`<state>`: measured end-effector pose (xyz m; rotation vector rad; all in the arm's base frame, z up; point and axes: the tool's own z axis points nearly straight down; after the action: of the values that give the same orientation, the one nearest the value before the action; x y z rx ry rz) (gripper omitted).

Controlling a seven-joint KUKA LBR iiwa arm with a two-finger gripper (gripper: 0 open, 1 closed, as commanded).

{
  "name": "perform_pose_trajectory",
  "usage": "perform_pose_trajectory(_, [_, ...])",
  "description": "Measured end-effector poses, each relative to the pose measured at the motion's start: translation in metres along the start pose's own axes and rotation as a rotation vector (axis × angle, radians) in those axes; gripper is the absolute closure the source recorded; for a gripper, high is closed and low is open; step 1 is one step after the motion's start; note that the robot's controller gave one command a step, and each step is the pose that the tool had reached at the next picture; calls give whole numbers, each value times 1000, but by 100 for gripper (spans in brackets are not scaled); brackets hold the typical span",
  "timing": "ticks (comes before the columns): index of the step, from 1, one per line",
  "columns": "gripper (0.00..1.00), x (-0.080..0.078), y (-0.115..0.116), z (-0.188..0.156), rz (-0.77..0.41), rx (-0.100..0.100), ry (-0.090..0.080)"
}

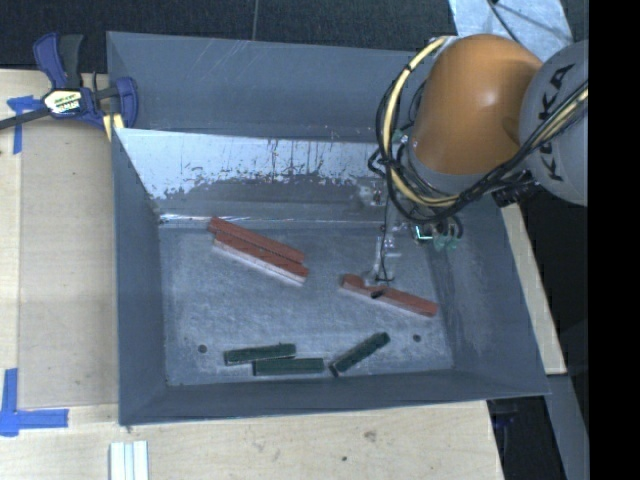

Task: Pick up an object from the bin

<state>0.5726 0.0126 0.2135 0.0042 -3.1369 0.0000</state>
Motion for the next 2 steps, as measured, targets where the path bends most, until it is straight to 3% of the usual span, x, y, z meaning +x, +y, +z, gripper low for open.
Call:
perform_pose_trajectory(1, [0, 13, -78, 81, -132, 3, 0])
perform_pose_trajectory(2, [0, 12, -95, 146, 13, 0, -3])
